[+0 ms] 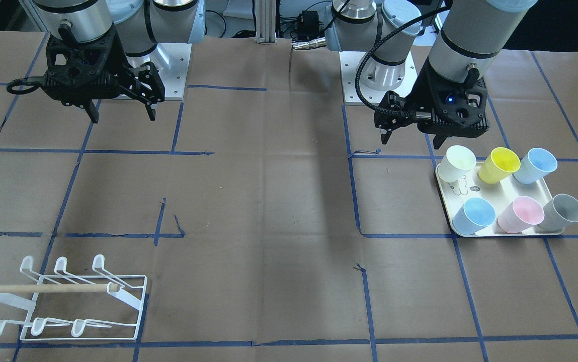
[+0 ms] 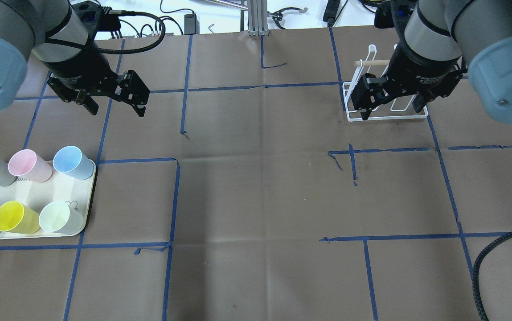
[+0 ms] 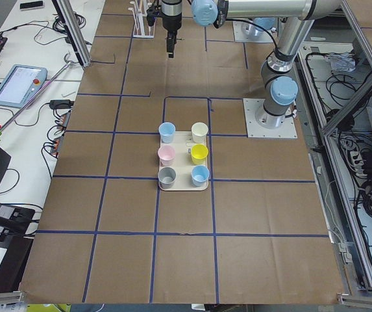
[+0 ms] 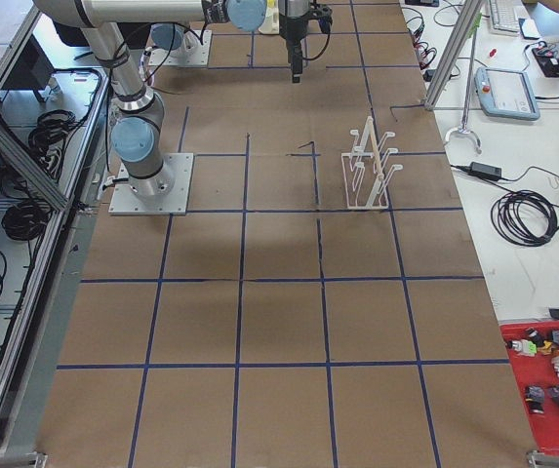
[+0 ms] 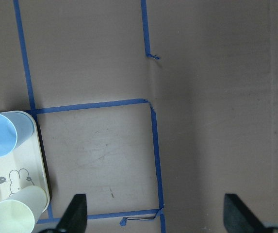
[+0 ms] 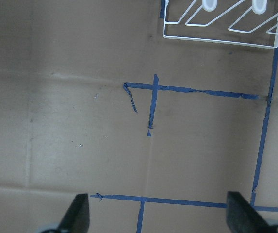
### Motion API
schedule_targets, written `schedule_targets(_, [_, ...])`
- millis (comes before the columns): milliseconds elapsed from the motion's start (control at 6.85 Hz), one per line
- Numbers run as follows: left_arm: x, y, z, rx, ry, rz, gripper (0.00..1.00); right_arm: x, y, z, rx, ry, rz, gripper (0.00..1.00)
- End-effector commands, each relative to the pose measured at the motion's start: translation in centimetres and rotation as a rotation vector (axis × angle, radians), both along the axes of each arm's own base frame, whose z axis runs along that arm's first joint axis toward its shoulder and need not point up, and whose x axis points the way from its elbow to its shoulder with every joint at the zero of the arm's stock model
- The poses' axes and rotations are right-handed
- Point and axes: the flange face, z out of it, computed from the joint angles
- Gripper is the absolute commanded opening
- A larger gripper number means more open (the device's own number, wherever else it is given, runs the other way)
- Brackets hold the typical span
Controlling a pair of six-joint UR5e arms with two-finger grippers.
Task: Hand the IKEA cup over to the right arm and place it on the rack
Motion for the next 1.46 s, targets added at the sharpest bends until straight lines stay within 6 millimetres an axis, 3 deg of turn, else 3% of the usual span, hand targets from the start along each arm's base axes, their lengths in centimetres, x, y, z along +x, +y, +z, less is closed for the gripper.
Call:
schedule_targets(0, [0.0,0.0,-0.1,0.001,0.001,0.003,0.99,-0.1,-0.7,-0.8,0.012,0.013,0.007,1.0])
schedule_targets(1021, [0.1,-0.3,0.0,-0.007,0.001,0.009,0.99,-0.1,-1.5,-1.9,0.032,0.012,0.01,1.0])
schedule_targets(1167, [0.6,-0.3,-0.3,-0.002,0.0,0.007,0.99,-0.1,-1.5,-2.0,0.034,0.012,0.01,1.0])
schedule_targets(1313, [3.1,-0.9,-0.1,-0.008,-0.001,0.048,0.99,-0.1,-1.5,-2.0,0.034,0.009,0.01,1.0])
